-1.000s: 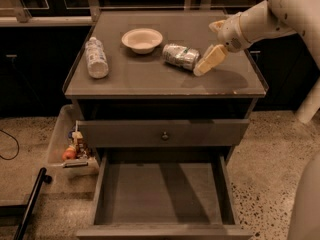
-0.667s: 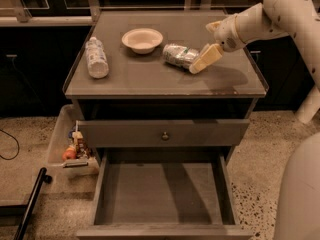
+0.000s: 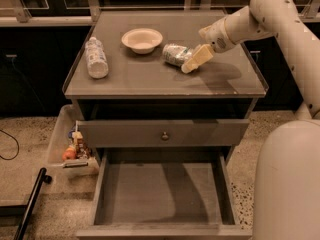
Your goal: Place 7up can into middle drawer
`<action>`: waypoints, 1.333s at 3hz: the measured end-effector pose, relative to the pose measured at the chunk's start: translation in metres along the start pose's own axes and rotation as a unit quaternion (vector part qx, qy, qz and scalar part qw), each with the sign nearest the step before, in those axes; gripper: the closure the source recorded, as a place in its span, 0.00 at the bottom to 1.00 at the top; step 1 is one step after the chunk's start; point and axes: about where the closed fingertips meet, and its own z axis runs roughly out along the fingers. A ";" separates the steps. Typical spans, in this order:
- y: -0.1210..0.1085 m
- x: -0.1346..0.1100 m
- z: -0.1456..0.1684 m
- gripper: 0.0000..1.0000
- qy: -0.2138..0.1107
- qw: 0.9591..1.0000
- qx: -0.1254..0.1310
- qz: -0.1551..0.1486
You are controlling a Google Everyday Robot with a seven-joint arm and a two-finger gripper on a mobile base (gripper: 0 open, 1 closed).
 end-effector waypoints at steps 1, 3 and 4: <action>0.003 -0.001 0.010 0.00 0.003 1.000 -0.016 0.016; 0.007 -0.006 0.013 0.19 0.008 0.999 -0.033 0.040; 0.007 -0.006 0.013 0.42 0.008 0.999 -0.033 0.040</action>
Offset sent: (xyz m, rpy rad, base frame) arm 0.0012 0.0136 -0.0013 0.0294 0.0941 0.0075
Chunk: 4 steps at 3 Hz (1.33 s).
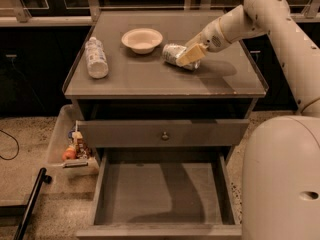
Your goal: Place 7up can into middle drawer
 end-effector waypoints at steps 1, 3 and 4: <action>0.000 0.000 0.000 0.66 0.000 1.000 0.000 0.000; 0.000 0.000 0.000 1.00 0.000 1.000 0.000 0.000; 0.000 0.000 0.001 1.00 0.000 1.000 -0.001 0.000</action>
Offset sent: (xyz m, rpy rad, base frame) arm 0.0000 0.0000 0.0000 0.0000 0.0000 0.0000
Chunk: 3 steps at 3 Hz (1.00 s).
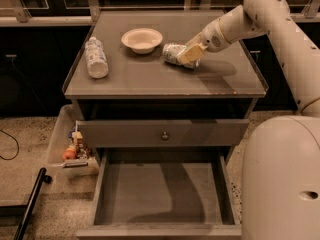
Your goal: Place 7up can into middle drawer
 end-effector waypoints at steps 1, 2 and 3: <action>0.008 -0.005 -0.012 1.00 -0.012 1.000 -0.003 -0.016; 0.024 -0.011 -0.039 1.00 -0.037 0.998 0.000 -0.049; 0.045 -0.007 -0.066 1.00 -0.054 0.995 0.009 -0.081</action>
Offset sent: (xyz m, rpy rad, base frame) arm -0.0743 -0.0231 0.0579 0.0564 -0.1980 0.1160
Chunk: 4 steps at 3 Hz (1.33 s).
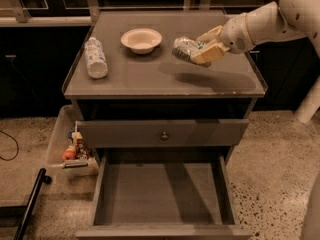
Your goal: Place 7up can into middle drawer
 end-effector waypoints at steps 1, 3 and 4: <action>0.035 0.012 -0.026 1.00 -0.006 1.000 0.005 -0.026; 0.131 0.058 -0.075 1.00 -0.013 0.999 0.011 -0.040; 0.180 0.103 -0.091 1.00 -0.010 1.000 0.015 -0.012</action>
Offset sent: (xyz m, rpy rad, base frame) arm -0.1787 -0.0604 -0.0452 -0.0470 -0.0604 0.0365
